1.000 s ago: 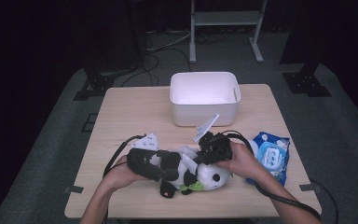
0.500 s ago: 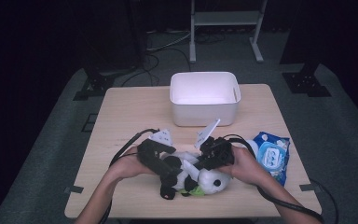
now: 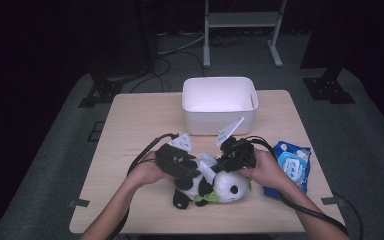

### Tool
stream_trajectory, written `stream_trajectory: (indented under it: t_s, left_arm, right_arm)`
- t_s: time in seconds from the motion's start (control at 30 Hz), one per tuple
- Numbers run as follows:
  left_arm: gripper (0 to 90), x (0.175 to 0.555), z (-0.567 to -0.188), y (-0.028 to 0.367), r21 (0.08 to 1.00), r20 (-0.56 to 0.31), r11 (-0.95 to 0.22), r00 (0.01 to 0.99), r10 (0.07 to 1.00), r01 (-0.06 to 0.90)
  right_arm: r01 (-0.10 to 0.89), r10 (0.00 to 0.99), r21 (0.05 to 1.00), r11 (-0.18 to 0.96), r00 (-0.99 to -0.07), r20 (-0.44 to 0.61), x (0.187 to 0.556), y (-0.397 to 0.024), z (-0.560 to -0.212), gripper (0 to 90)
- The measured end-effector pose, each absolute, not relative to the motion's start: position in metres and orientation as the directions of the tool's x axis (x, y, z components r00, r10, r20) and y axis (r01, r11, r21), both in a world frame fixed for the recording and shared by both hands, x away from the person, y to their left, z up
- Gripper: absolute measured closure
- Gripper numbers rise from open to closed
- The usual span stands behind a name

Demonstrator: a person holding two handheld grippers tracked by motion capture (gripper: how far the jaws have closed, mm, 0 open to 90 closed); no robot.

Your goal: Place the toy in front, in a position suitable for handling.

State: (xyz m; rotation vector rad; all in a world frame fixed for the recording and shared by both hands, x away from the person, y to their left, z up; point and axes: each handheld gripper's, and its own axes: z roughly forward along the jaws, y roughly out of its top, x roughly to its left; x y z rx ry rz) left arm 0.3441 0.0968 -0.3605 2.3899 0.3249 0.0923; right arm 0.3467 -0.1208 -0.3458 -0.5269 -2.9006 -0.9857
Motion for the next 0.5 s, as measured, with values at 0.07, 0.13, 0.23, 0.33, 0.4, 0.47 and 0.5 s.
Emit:
stream_trajectory:
  t_s: [0.07,0.13,0.23,0.33,0.4,0.47,0.5]
  left_arm:
    - [48.1,0.347,-0.357,0.095,0.669,0.009,-0.72,0.967,0.256,0.184]
    - [48.4,0.35,-0.354,0.092,0.663,0.061,-0.734,0.967,0.249,0.147]
    - [49.1,0.357,-0.349,0.088,0.643,0.146,-0.759,0.956,0.253,0.103]
    - [49.0,0.364,-0.346,0.087,0.619,0.218,-0.782,0.941,0.258,0.07]
    - [47.9,0.363,-0.35,0.088,0.621,0.218,-0.781,0.943,0.25,0.063]
    - [46.9,0.361,-0.356,0.092,0.629,0.209,-0.775,0.946,0.246,0.063]
    - [46.5,0.358,-0.359,0.098,0.662,0.184,-0.745,0.947,0.265,0.08]
  right_arm:
    - [0.321,0.306,0.587,0.743,-0.943,0.129,0.348,-0.121,-0.345,78.2]
    - [0.321,0.319,0.587,0.743,-0.941,0.11,0.351,-0.121,-0.341,78.2]
    - [0.339,0.351,0.594,0.73,-0.931,0.1,0.364,-0.124,-0.336,78.2]
    - [0.351,0.363,0.593,0.725,-0.926,0.104,0.373,-0.125,-0.333,78.2]
    - [0.36,0.371,0.584,0.728,-0.923,0.106,0.379,-0.125,-0.331,78.2]
    - [0.358,0.376,0.597,0.718,-0.921,0.101,0.383,-0.126,-0.33,78.2]
    - [0.363,0.38,0.595,0.717,-0.919,0.103,0.383,-0.125,-0.331,78.2]
